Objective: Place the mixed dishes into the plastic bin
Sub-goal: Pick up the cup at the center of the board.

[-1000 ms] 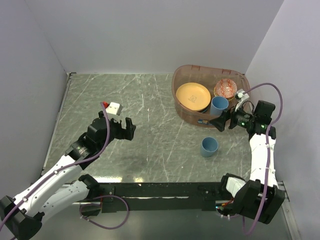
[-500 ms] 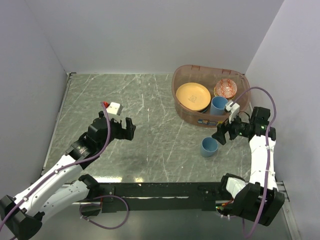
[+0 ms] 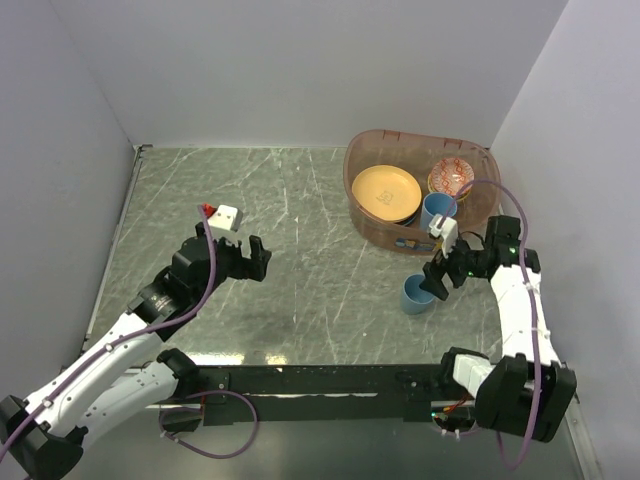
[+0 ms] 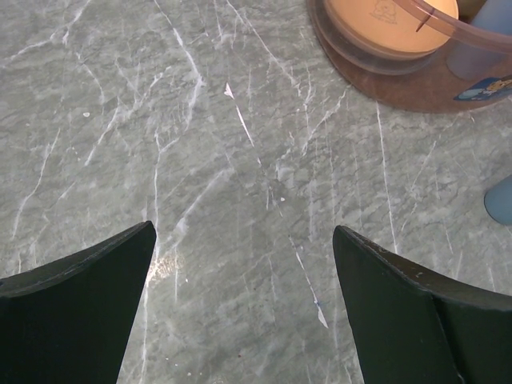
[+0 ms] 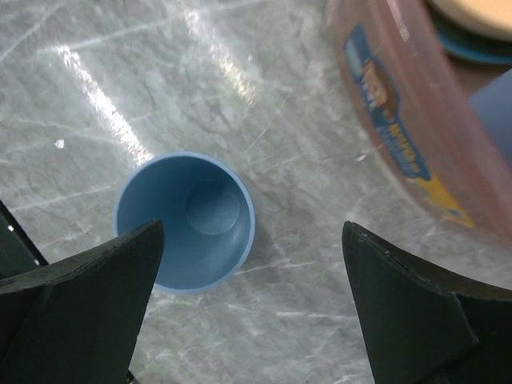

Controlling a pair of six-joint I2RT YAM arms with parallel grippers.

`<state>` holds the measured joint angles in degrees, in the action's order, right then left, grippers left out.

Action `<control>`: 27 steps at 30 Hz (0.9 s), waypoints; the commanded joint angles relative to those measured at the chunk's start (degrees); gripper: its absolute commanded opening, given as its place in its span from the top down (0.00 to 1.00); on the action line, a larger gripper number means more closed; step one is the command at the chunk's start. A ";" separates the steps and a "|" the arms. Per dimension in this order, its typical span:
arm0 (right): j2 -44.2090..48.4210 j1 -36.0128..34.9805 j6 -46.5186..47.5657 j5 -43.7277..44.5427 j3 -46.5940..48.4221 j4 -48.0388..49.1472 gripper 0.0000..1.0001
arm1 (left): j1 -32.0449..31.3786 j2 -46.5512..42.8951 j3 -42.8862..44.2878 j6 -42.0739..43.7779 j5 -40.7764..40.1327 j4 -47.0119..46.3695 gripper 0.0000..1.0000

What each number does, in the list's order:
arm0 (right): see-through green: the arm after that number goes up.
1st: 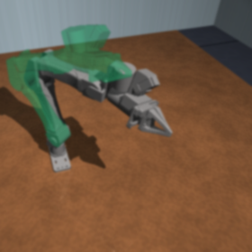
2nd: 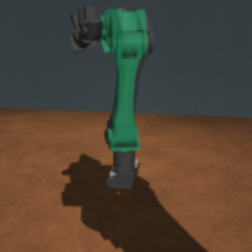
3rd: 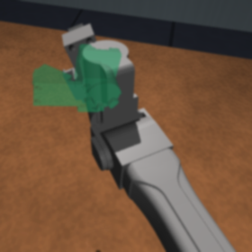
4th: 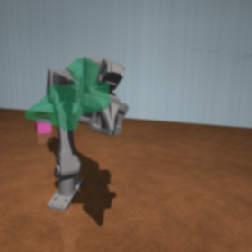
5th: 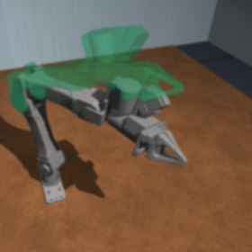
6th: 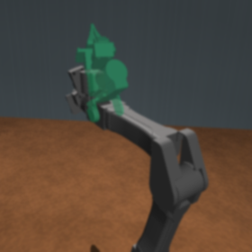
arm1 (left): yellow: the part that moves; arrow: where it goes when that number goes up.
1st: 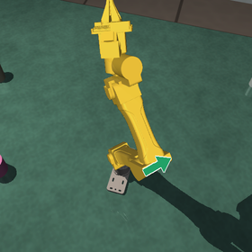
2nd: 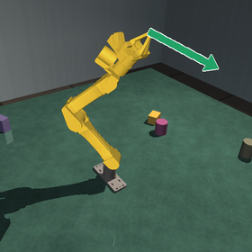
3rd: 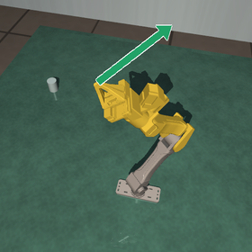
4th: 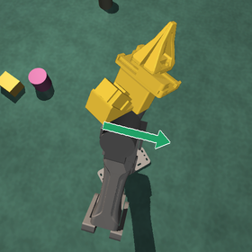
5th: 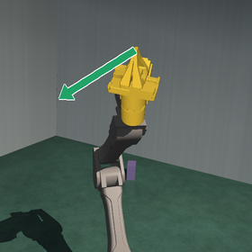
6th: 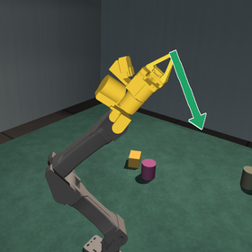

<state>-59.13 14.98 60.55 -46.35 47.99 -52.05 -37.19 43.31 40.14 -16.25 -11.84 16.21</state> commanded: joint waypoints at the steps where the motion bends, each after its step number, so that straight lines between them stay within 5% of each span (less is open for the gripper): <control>1: -3.00 -1.80 -0.88 4.94 1.15 0.46 0.00 | 0.19 -1.21 0.82 -0.27 0.41 -0.74 0.01; 8: -5.81 -5.93 -1.31 12.86 -1.75 5.11 0.14 | 0.10 -1.03 1.08 0.08 0.76 -0.56 0.01; 20: -15.04 -13.40 -5.62 17.35 2.53 1.35 1.00 | 0.19 -1.56 1.08 0.17 0.32 -0.30 0.01; 27: -17.33 -13.40 -6.15 13.22 16.07 -12.27 1.00 | 0.19 -1.47 1.08 0.43 0.32 -0.30 0.01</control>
<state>-77.25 1.78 54.96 -29.74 55.64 -55.77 -37.19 42.59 40.14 -16.19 -11.84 17.08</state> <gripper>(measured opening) 0.104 0.994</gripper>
